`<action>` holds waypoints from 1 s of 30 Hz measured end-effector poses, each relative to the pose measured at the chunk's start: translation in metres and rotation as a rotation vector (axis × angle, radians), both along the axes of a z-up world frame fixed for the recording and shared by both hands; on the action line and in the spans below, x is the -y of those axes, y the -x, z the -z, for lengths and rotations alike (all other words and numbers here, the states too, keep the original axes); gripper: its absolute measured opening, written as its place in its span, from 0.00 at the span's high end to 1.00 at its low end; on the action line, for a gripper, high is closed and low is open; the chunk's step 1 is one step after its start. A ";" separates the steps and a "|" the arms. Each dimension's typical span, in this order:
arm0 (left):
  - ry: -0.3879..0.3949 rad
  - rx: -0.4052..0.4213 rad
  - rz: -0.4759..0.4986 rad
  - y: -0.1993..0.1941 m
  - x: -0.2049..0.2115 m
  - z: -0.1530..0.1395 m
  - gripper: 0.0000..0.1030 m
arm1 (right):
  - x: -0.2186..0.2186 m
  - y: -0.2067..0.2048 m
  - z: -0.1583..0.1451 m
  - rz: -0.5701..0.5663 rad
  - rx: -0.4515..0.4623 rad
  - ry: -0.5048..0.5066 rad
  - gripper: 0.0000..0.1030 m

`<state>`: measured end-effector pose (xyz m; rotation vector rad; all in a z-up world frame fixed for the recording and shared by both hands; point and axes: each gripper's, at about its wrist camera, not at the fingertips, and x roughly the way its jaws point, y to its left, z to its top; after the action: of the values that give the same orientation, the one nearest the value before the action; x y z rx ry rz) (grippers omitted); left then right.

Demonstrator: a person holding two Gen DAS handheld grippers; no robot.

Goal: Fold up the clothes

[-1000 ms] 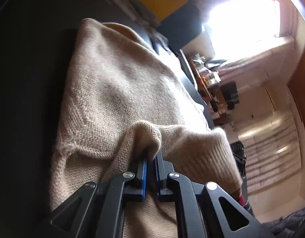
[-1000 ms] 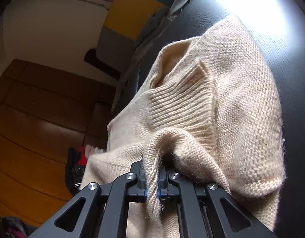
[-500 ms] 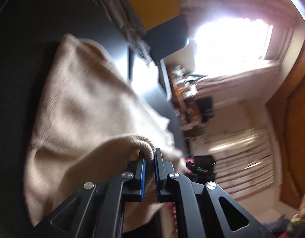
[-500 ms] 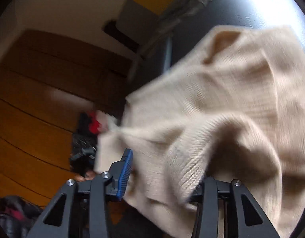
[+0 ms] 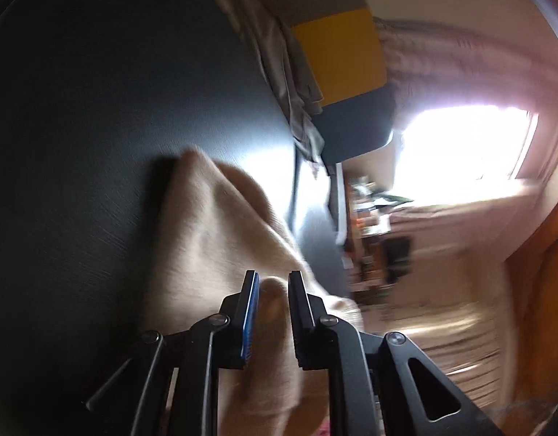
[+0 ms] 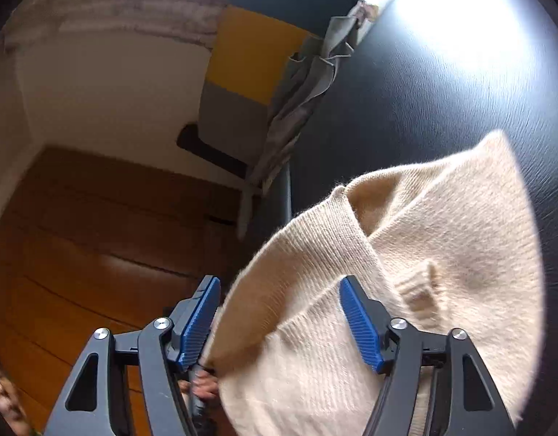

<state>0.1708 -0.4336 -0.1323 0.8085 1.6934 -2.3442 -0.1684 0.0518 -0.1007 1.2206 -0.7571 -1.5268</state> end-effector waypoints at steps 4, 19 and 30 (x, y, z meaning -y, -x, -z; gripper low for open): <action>0.277 0.136 0.035 -0.019 -0.001 -0.017 0.78 | 0.000 -0.017 -0.017 -0.013 -0.176 -0.149 0.31; 0.643 0.209 0.399 -0.001 -0.047 -0.016 0.68 | 0.058 -0.036 -0.020 -0.185 -0.770 -0.804 0.68; 0.878 0.114 0.691 0.060 -0.079 -0.051 0.66 | 0.050 -0.017 -0.023 -0.226 -0.750 -0.794 0.57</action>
<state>0.1112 -0.3551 -0.0811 1.3828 0.1962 -2.9345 -0.1511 0.0023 -0.0777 1.0690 0.5135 -1.9606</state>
